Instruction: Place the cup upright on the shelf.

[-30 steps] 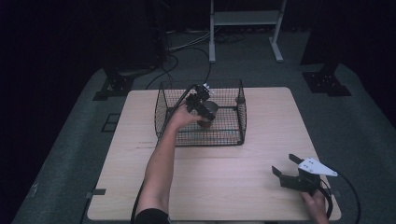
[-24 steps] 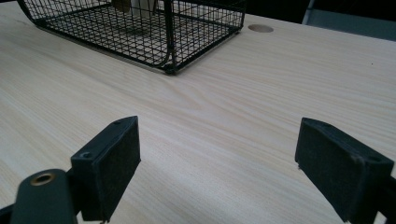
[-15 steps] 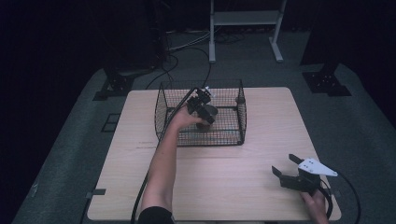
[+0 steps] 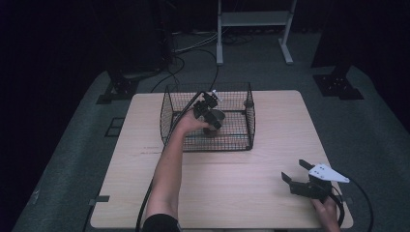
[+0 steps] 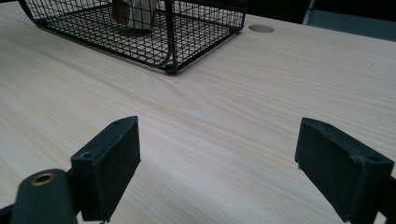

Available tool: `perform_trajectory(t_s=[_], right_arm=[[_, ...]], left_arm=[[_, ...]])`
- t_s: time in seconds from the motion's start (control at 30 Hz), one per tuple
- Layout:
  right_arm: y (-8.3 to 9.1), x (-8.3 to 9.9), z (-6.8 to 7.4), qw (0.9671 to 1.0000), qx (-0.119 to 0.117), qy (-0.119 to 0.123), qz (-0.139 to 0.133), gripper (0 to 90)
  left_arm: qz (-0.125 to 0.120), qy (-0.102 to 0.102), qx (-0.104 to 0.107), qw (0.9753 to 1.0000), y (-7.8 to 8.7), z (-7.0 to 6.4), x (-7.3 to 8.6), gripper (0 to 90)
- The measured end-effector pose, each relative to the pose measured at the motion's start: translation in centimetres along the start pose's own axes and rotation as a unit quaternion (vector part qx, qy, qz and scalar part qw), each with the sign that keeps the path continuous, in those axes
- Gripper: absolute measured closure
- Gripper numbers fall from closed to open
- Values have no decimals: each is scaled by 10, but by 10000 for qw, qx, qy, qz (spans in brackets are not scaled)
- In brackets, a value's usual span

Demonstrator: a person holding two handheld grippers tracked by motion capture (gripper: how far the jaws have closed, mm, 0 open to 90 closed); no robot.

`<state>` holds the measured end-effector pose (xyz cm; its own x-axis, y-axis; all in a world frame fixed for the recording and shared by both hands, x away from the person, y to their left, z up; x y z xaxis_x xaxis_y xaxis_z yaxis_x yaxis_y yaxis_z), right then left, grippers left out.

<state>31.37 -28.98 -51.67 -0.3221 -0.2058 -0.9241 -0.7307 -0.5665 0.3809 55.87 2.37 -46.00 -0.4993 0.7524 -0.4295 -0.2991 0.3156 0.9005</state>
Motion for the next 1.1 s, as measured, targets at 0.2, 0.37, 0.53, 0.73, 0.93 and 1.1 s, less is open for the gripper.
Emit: perform_trajectory(t_s=[0.2, 0.37, 0.53, 0.73, 0.93, 1.1], right_arm=[[0, 0, 0, 10000, 0, -10, -5, 134], [0, 0, 0, 10000, 4, -25, 0, 134], [0, 0, -1, 10000, -2, -44, -11, 134], [0, 0, -2, 10000, -16, -81, -41, 134], [1, 0, -2, 10000, -38, -67, -56, 134], [1, 0, -2, 9999, -33, -84, -54, 134]], left_arm=[[51, -89, -43, 9999, 2, -3, 2, 174], [52, -62, -60, 9999, 3, -1, 7, 172], [23, 3, -61, 10000, 7, 0, 11, 165], [11, 11, -27, 10000, 7, 0, 12, 159], [-73, 65, -64, 9999, 10, 2, 11, 125], [-98, 43, -64, 9999, 12, 1, 11, 116]])
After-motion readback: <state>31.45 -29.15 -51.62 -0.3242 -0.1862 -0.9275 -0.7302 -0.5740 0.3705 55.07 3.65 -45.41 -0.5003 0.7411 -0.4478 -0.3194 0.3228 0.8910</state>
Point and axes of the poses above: each handheld gripper's, and its own axes: y roughly backward along the jaws, x roughly out of its underside, z roughly to its left, the point moved 5 cm from there along -y, roughly forward along the jaws, and after that the axes turned 7 degrees about -x, right-handed, at the moved point
